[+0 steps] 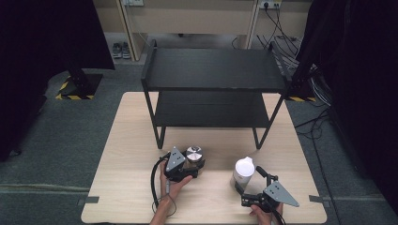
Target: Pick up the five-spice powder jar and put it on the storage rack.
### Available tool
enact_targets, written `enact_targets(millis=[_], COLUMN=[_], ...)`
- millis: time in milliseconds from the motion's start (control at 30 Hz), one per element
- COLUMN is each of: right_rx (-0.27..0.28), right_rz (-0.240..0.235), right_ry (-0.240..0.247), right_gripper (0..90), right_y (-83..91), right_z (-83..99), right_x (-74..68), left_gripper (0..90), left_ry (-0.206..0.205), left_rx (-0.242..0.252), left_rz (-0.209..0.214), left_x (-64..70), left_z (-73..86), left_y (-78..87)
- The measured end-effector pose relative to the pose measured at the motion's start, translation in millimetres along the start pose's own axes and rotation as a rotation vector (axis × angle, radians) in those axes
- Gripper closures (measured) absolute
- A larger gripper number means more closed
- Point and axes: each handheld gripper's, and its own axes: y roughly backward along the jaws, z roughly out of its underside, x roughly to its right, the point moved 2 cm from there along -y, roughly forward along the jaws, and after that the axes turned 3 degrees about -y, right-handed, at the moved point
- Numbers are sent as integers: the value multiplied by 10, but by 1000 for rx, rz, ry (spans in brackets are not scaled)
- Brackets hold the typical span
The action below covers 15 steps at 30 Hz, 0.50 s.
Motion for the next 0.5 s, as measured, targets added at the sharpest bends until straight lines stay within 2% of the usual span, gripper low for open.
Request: enact_targets(millis=[267, 500], right_rx=[1, 0], right_rz=[-1, 0], right_ry=[0, -2], right_gripper=[4, 4], right_y=[0, 0], right_z=[1, 0], right_x=[1, 0], left_gripper=[304, 304], left_ry=[-28, -44], left_rx=[38, 66], left_rz=[22, 41], left_x=[53, 75], left_z=[-102, -308], left_y=[92, 224])
